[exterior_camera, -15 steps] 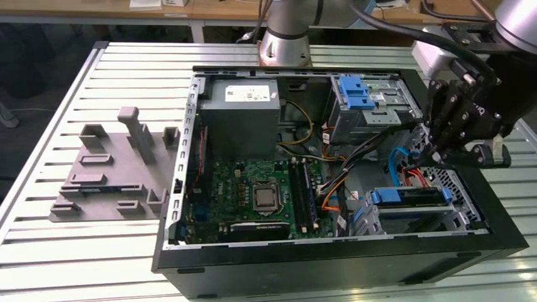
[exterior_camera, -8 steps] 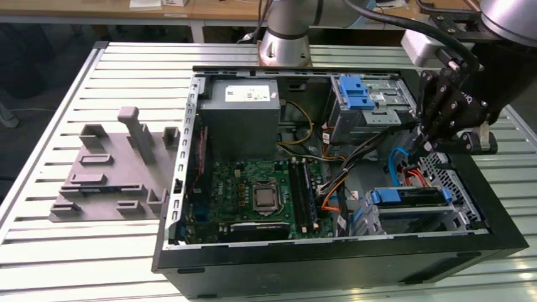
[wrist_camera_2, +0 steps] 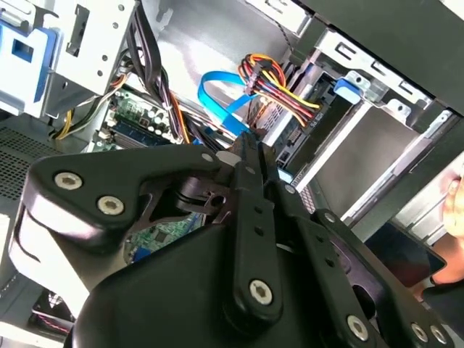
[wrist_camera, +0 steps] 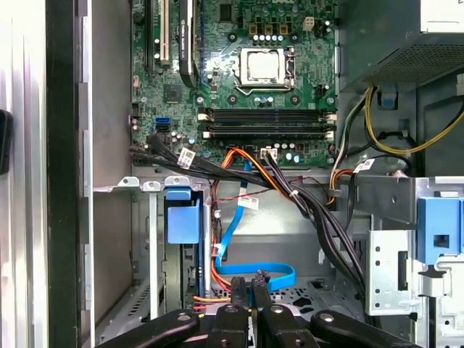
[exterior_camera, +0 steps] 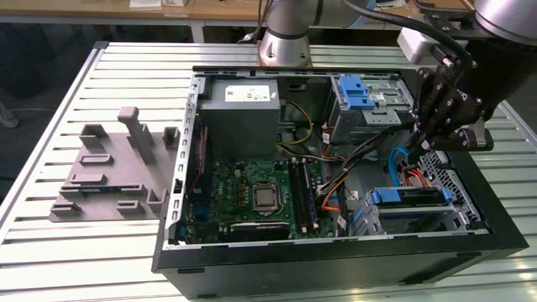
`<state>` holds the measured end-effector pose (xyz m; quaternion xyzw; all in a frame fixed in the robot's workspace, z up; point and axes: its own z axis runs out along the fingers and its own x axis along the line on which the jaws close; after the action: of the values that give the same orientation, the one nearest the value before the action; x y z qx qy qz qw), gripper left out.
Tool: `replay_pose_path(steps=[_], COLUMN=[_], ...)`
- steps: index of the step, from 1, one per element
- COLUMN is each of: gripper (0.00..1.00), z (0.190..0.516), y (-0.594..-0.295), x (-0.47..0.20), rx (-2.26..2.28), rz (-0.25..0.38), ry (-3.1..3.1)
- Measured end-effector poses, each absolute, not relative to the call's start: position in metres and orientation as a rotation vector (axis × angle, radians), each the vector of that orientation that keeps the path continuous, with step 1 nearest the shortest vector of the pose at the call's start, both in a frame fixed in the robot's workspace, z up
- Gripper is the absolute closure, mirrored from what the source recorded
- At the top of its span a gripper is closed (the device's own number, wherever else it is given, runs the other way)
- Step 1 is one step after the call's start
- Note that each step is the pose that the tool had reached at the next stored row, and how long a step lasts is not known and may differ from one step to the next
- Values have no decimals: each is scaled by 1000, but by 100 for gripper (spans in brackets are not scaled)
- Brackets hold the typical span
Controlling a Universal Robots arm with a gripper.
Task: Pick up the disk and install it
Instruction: 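Insert the second disk wire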
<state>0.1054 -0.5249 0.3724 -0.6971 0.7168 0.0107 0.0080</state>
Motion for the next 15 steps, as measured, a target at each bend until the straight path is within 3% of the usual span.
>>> replay_pose_path(steps=[4,5,15], gripper=[81,75,75], z=[370,369,360], y=[-523,-523,-523], x=[105,105,105], rx=[-2181,-2182,-2187], rz=[29,28,20], ry=[2242,2243,2244])
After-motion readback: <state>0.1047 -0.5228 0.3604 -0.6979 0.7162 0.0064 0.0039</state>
